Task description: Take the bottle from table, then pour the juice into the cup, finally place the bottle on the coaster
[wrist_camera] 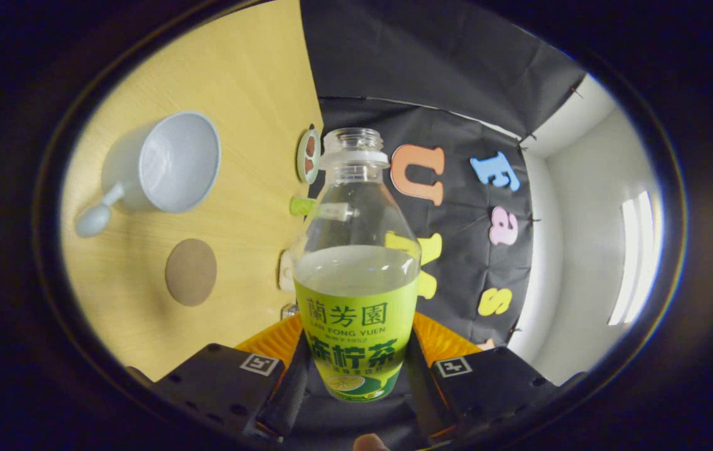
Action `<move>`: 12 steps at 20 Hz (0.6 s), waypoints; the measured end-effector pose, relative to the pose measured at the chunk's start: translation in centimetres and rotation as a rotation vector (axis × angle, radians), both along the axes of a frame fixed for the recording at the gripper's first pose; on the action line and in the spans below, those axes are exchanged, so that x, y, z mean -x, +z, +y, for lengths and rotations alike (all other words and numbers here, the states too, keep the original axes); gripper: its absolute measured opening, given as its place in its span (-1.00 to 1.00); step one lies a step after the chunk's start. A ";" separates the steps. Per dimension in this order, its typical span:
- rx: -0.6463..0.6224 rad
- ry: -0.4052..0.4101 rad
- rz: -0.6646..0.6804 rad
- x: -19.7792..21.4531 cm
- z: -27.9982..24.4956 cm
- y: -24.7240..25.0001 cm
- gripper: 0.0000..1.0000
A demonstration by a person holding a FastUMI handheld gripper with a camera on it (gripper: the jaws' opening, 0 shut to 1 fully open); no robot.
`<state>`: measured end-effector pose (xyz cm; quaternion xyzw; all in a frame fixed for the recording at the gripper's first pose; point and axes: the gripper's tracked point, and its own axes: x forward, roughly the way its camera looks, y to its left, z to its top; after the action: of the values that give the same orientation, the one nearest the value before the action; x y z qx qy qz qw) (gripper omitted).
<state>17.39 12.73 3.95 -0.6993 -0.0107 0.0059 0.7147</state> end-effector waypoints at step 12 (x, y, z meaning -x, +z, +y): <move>-0.693 0.036 0.183 2.4 -0.4 1.0 0.52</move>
<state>14.99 12.33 4.99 -0.4118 0.0397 0.0770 0.9072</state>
